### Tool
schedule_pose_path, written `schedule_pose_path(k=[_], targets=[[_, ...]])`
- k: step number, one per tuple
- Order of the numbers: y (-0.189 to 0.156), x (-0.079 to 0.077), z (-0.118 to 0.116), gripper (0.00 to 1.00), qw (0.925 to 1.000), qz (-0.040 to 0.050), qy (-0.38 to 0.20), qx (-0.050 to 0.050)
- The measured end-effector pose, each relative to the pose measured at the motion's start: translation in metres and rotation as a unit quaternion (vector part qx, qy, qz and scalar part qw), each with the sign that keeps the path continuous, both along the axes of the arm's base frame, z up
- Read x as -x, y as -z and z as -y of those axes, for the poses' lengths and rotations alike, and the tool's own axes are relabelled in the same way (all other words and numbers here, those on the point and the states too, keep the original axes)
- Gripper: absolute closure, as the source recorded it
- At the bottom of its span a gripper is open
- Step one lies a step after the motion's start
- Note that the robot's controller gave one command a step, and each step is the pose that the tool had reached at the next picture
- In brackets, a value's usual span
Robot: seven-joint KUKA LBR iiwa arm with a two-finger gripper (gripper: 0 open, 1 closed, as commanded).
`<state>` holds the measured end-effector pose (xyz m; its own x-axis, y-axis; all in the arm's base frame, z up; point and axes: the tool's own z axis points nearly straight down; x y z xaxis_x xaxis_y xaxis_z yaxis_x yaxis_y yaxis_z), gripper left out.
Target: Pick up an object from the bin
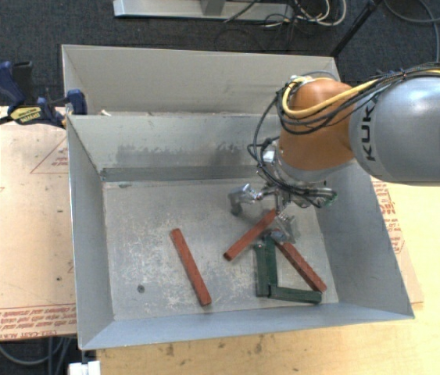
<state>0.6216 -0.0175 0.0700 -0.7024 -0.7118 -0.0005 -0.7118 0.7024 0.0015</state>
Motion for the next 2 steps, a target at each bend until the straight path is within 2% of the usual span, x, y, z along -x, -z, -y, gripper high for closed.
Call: schedule_pose_path(k=[1,2], targets=[[-0.0011,-0.0008,-0.0003,0.0,1.0,0.0009,0.002,0.0],[-0.0024,-0.0024,-0.0005,1.0,1.0,0.0043,0.003,-0.001]])
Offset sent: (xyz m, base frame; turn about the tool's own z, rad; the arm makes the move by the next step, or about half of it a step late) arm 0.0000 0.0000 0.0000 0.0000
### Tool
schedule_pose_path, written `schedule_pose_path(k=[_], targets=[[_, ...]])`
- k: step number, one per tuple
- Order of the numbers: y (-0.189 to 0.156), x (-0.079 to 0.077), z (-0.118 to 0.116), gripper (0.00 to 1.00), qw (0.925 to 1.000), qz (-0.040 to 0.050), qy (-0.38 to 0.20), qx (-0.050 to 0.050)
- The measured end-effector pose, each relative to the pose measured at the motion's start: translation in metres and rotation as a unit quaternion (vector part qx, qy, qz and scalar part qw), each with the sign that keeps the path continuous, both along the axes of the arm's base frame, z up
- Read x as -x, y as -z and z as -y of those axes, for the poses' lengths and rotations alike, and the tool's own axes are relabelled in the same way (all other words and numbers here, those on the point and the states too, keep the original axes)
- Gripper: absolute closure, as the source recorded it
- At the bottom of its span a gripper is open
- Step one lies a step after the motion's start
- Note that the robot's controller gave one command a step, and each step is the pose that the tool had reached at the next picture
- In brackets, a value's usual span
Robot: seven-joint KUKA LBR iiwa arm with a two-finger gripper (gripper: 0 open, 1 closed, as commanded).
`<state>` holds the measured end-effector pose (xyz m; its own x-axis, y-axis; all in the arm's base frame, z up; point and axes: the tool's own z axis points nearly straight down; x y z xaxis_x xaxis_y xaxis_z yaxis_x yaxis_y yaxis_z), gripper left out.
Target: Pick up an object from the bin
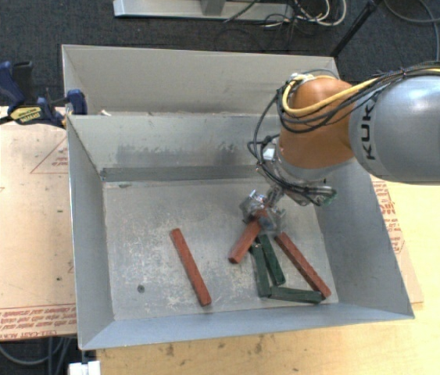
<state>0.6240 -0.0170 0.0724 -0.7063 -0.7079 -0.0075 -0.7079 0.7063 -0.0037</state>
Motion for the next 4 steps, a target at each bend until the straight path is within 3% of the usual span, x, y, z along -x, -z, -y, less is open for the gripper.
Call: schedule_pose_path(k=[1,2,3,4], targets=[[-0.05,-0.002,-0.001,1.0,1.0,0.0001,0.002,0.001],[-0.057,-0.003,-0.001,1.0,1.0,-0.0018,0.003,0.0],[-0.096,-0.005,-0.002,1.0,1.0,-0.0002,0.005,0.001],[-0.098,-0.005,-0.003,1.0,1.0,-0.0021,0.006,0.0]])
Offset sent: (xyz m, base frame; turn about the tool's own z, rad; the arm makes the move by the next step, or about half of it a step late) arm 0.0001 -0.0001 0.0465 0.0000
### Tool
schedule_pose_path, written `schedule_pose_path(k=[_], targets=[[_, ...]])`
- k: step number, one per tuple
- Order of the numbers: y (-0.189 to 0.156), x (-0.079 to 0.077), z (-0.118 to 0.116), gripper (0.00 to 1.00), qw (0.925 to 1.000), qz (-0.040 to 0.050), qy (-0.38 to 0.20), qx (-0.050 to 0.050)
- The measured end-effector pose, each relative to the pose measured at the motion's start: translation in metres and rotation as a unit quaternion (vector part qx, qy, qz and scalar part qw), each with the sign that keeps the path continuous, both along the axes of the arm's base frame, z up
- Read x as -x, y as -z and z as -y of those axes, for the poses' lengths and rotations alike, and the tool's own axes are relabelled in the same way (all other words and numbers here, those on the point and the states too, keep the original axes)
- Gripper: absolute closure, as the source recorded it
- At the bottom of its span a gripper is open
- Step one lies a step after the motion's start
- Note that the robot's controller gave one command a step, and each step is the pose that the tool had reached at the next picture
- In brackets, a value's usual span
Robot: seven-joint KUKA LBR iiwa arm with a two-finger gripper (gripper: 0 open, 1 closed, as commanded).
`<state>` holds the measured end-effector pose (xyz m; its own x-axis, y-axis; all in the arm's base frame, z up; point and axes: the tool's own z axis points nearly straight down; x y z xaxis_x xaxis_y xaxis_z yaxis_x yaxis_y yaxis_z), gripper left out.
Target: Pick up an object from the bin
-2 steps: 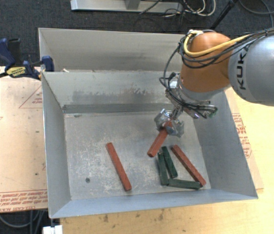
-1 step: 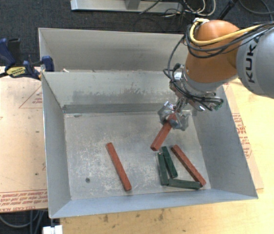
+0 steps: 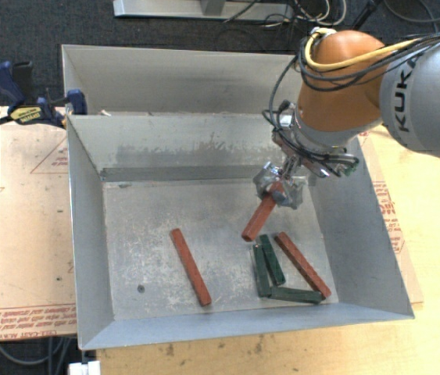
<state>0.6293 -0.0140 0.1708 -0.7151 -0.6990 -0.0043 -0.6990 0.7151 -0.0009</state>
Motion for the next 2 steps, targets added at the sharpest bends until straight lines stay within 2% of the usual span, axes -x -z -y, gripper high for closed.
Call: schedule_pose_path(k=[2], targets=[[-0.0148,-0.0016,-0.0006,1.0,1.0,-0.0002,0.003,0.0]])
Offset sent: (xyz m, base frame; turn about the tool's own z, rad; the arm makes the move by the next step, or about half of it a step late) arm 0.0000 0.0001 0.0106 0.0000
